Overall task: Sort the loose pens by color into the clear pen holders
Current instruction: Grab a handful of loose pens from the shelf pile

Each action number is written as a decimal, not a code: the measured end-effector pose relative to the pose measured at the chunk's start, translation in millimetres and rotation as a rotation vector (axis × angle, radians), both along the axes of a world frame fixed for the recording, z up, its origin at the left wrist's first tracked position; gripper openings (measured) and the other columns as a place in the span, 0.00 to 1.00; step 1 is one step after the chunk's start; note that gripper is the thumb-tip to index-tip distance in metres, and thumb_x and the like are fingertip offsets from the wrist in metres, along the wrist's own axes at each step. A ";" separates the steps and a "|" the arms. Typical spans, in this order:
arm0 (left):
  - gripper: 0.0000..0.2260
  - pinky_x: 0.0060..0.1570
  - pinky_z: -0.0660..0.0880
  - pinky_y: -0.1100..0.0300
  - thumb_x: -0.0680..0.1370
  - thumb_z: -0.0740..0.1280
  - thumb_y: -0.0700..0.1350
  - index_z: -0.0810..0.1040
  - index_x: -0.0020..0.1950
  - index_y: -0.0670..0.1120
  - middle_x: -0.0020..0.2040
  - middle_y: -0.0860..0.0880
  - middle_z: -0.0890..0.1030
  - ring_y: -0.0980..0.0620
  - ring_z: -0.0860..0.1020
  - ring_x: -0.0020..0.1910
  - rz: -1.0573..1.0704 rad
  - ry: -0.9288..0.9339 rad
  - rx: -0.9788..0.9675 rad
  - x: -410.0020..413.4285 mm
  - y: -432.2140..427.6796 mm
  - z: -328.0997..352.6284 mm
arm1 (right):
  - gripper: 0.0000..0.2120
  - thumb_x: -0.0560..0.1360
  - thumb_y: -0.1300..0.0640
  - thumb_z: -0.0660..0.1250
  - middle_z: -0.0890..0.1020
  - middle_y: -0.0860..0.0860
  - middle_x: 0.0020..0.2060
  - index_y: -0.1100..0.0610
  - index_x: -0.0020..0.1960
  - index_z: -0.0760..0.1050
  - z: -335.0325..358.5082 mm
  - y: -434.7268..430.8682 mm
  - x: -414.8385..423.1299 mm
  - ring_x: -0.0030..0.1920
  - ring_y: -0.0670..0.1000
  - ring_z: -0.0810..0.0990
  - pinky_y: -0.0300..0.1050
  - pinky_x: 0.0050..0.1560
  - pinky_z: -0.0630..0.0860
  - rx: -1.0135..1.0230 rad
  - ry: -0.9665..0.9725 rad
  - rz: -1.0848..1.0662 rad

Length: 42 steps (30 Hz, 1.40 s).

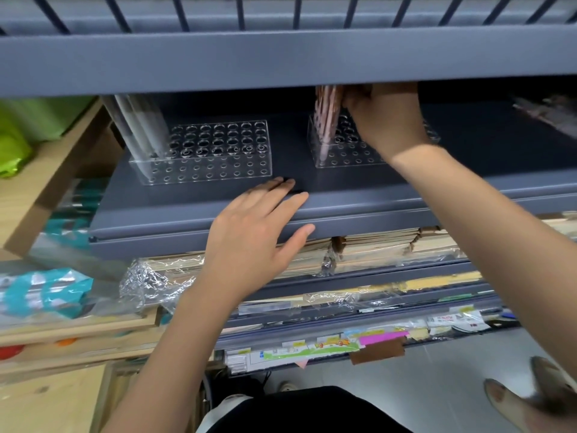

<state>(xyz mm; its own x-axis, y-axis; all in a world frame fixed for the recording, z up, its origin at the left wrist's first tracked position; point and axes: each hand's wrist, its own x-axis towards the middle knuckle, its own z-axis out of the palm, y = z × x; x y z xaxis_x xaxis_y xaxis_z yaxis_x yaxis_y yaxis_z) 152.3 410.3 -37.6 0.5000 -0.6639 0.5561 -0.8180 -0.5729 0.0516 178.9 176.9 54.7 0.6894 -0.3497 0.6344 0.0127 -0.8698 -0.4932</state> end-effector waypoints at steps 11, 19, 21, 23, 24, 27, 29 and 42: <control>0.18 0.69 0.66 0.57 0.80 0.62 0.55 0.77 0.68 0.53 0.69 0.54 0.77 0.55 0.72 0.69 -0.095 0.375 -0.098 -3.5 10.7 20.0 | 0.05 0.78 0.52 0.64 0.85 0.54 0.51 0.48 0.48 0.79 6.8 6.4 -38.3 0.52 0.51 0.80 0.42 0.58 0.73 0.172 0.097 -0.080; 0.09 0.54 0.80 0.57 0.81 0.64 0.45 0.83 0.56 0.51 0.53 0.50 0.86 0.49 0.84 0.54 -0.341 0.952 -0.785 -26.8 62.4 40.1 | 0.06 0.76 0.55 0.65 0.86 0.51 0.38 0.50 0.45 0.81 7.9 51.4 -138.4 0.40 0.51 0.85 0.43 0.40 0.82 0.561 -0.044 0.053; 0.09 0.47 0.81 0.55 0.81 0.63 0.46 0.83 0.54 0.51 0.50 0.46 0.86 0.44 0.85 0.49 -0.349 1.060 -0.825 -38.5 84.3 24.0 | 0.07 0.76 0.51 0.66 0.86 0.52 0.39 0.51 0.46 0.83 -12.1 66.6 -174.5 0.41 0.53 0.85 0.43 0.40 0.82 0.651 -0.021 0.066; 0.09 0.45 0.81 0.57 0.81 0.64 0.48 0.84 0.53 0.52 0.49 0.46 0.86 0.44 0.85 0.48 -0.274 1.198 -0.772 -52.5 107.9 -5.0 | 0.07 0.75 0.51 0.68 0.86 0.52 0.39 0.51 0.47 0.83 -48.1 82.1 -208.6 0.40 0.53 0.85 0.42 0.40 0.82 0.769 0.029 0.002; 0.09 0.45 0.82 0.58 0.81 0.64 0.49 0.84 0.53 0.52 0.49 0.46 0.86 0.45 0.85 0.47 -0.219 1.274 -0.725 -59.9 119.3 -23.8 | 0.06 0.75 0.52 0.68 0.86 0.52 0.39 0.51 0.47 0.83 -73.0 90.0 -224.9 0.40 0.52 0.85 0.42 0.39 0.82 0.832 0.067 -0.053; 0.09 0.43 0.82 0.58 0.83 0.63 0.43 0.83 0.53 0.44 0.48 0.43 0.86 0.42 0.85 0.47 0.017 1.519 -0.583 -83.4 147.0 -95.7 | 0.06 0.77 0.58 0.67 0.86 0.52 0.37 0.56 0.48 0.83 -166.4 118.3 -282.9 0.39 0.54 0.85 0.45 0.39 0.82 1.064 0.273 -0.292; 0.10 0.41 0.82 0.59 0.83 0.62 0.41 0.81 0.55 0.38 0.50 0.38 0.85 0.41 0.84 0.44 0.197 1.675 -0.452 -102.2 162.1 -145.5 | 0.08 0.78 0.61 0.65 0.85 0.54 0.39 0.61 0.53 0.81 -225.6 144.5 -329.1 0.41 0.56 0.83 0.45 0.40 0.79 1.293 0.426 -0.453; 0.07 0.31 0.73 0.62 0.83 0.63 0.38 0.79 0.48 0.38 0.39 0.43 0.82 0.51 0.78 0.31 0.481 1.835 0.194 -226.9 192.6 -254.8 | 0.06 0.77 0.58 0.66 0.85 0.55 0.41 0.56 0.47 0.82 -344.3 204.1 -534.6 0.43 0.55 0.84 0.50 0.45 0.80 1.534 0.795 -0.791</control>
